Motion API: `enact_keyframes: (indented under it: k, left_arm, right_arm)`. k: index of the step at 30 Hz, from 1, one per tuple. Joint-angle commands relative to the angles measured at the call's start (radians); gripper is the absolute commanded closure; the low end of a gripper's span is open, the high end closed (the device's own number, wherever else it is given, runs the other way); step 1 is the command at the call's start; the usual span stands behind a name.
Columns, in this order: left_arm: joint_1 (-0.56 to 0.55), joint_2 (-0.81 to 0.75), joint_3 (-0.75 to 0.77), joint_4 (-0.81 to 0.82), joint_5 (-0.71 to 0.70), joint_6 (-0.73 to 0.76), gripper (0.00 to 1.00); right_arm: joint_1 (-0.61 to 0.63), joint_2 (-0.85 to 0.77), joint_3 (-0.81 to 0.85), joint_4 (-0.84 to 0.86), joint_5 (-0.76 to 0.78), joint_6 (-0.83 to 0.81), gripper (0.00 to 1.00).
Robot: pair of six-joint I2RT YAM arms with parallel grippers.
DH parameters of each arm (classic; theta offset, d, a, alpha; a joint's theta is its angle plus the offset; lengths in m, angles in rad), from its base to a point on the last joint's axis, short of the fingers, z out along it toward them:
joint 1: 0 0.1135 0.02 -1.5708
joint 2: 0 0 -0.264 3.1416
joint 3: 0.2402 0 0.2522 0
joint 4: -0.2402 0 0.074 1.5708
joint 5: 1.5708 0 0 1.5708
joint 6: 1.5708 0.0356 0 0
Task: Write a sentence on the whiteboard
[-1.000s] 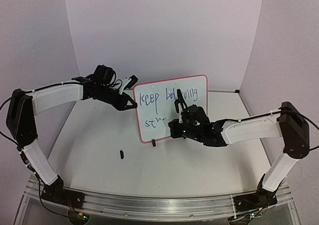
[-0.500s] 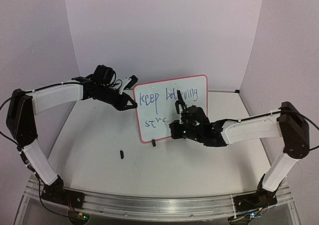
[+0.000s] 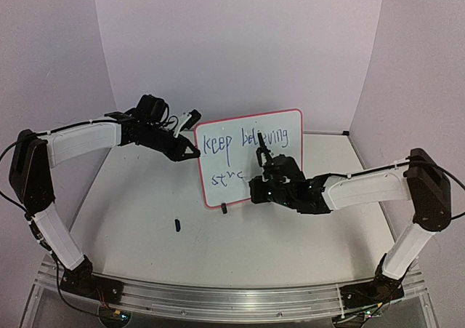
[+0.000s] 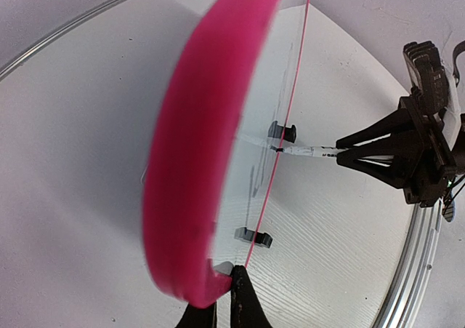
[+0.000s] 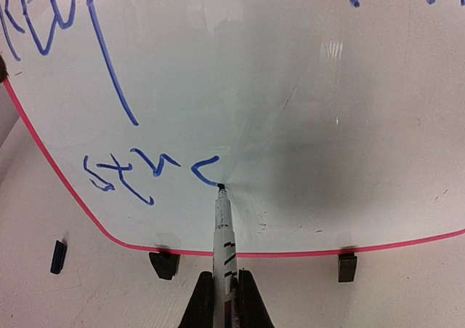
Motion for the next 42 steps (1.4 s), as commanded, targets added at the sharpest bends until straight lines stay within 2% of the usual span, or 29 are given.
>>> enact_keyframes:
  k: [1, 14, 26, 42]
  left_arm:
    - [-0.022, 0.058, -0.018, -0.149, -0.063, 0.044, 1.00]
    - [-0.022, 0.058, -0.017, -0.150, -0.064, 0.044, 1.00]
    - [-0.022, 0.060, -0.017, -0.149, -0.064, 0.046, 1.00]
    - [-0.022, 0.060, -0.017, -0.150, -0.066, 0.045, 1.00]
  right_arm:
    - [-0.005, -0.018, 0.049, -0.009, 0.057, -0.028, 1.00]
    - [-0.005, -0.031, 0.077, -0.008, 0.047, -0.054, 1.00]
    - [-0.005, -0.100, 0.026, 0.019, 0.054, -0.051, 1.00]
    - [-0.011, -0.047, 0.007, 0.022, 0.062, -0.029, 1.00]
